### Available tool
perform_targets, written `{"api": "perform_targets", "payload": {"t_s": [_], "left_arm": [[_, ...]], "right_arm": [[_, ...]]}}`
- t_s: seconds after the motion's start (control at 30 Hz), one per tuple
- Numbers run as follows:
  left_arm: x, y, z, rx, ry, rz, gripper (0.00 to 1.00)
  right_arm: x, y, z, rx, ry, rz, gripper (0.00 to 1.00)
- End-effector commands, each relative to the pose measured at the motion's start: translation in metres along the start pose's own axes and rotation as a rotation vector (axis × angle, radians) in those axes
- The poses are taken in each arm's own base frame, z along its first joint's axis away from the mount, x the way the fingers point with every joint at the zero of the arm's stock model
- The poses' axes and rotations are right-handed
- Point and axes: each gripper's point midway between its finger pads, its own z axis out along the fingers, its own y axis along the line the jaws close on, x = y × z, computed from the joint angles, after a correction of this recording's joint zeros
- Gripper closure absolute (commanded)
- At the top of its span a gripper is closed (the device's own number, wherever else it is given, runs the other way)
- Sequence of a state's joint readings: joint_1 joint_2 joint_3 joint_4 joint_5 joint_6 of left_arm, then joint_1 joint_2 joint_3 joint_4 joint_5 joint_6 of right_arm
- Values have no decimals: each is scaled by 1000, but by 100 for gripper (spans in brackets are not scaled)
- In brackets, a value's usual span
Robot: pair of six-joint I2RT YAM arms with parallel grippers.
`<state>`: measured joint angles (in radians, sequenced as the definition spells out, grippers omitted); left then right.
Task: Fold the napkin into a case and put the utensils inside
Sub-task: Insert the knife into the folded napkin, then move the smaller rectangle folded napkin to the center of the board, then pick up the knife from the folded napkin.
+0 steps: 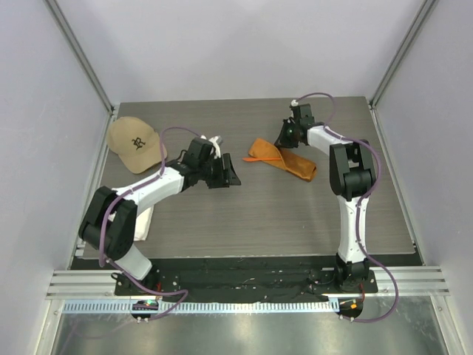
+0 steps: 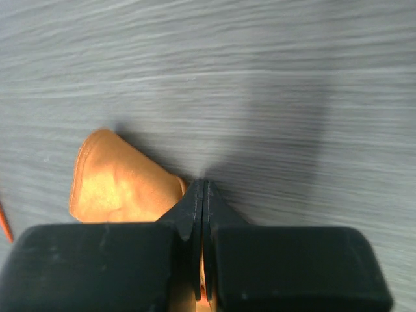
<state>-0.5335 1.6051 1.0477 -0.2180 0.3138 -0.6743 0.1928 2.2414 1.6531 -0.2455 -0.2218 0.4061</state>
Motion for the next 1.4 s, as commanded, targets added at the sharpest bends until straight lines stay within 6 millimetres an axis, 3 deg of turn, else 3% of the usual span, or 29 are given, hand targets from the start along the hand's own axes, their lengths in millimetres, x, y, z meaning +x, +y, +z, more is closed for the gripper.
{"api": "perform_targets", "payload": {"t_s": [0.0, 0.2, 0.23, 0.3, 0.33, 0.43, 0.57, 0.73, 0.77, 0.83, 0.97, 1.1, 1.23, 1.37], "left_arm": [[-23, -19, -15, 78, -123, 13, 45], [-15, -11, -12, 47, -80, 25, 43], [-13, -9, -12, 40, -71, 27, 43], [-8, -8, -11, 39, -55, 31, 44], [-7, -6, -11, 38, -51, 34, 44], [8, -2, -6, 52, 0, 38, 46], [20, -7, 3, 107, 46, 46, 49], [39, -24, 19, 184, 92, 57, 54], [51, -23, 23, 191, 126, 10, 54], [50, -36, 29, 258, 99, -4, 55], [65, -31, 45, 267, 110, -79, 58], [67, -27, 59, 264, 121, -108, 59], [70, -27, 70, 257, 130, -101, 59], [73, -23, 79, 246, 134, -113, 66]], "right_arm": [[-3, 22, 1, -55, 0, -69, 99], [35, 41, -4, -86, 70, -93, 99], [49, 37, -5, -81, 99, -88, 99], [59, 45, -16, -104, 111, -80, 99], [73, 43, -19, -115, 143, -69, 99], [80, 51, -39, -149, 150, -65, 99], [77, 55, -62, -142, 132, -66, 99], [47, 51, -96, -66, 60, -60, 98], [42, 47, -101, -48, 43, -55, 97], [35, 38, -115, -25, 21, -13, 95], [40, 31, -133, -16, 6, 1, 94], [58, 19, -142, -2, 25, -1, 94], [58, 14, -151, 2, 9, 2, 95], [52, 13, -157, 0, -13, 3, 96]]}}
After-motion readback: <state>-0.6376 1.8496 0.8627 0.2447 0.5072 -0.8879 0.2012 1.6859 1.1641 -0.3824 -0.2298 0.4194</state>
